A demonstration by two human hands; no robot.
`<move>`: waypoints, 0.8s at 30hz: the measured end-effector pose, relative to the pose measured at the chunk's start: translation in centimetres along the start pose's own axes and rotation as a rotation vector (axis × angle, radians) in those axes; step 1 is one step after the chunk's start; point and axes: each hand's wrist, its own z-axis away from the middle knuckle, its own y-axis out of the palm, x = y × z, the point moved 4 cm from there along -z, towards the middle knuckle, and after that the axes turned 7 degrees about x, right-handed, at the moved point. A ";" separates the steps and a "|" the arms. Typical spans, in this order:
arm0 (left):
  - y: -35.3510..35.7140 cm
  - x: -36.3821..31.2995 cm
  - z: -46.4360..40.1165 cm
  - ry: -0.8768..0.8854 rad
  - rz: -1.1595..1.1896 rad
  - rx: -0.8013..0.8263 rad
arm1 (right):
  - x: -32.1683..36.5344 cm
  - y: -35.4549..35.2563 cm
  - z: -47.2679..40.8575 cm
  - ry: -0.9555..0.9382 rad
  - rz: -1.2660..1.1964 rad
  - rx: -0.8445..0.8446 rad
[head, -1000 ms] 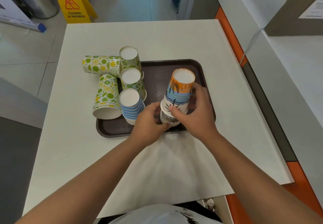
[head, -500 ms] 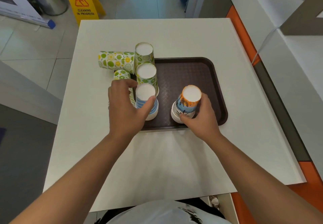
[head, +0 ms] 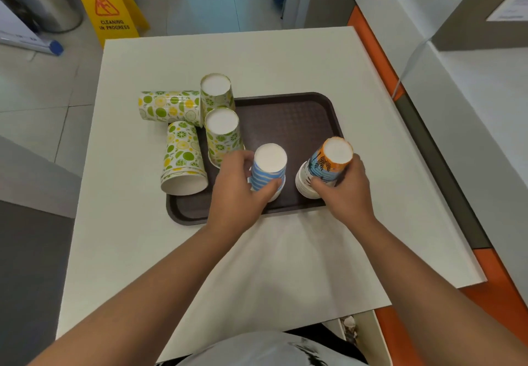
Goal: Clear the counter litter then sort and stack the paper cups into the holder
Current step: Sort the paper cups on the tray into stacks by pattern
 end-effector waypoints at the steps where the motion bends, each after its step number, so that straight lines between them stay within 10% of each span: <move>1: 0.8 -0.2 -0.4 0.003 0.009 0.015 | -0.3 -0.5 -0.2 0.012 0.000 -0.004; 24: -2.9 -3.9 -1.1 -0.143 -0.015 -0.188 | 9.7 -4.4 -1.9 -0.333 0.163 0.101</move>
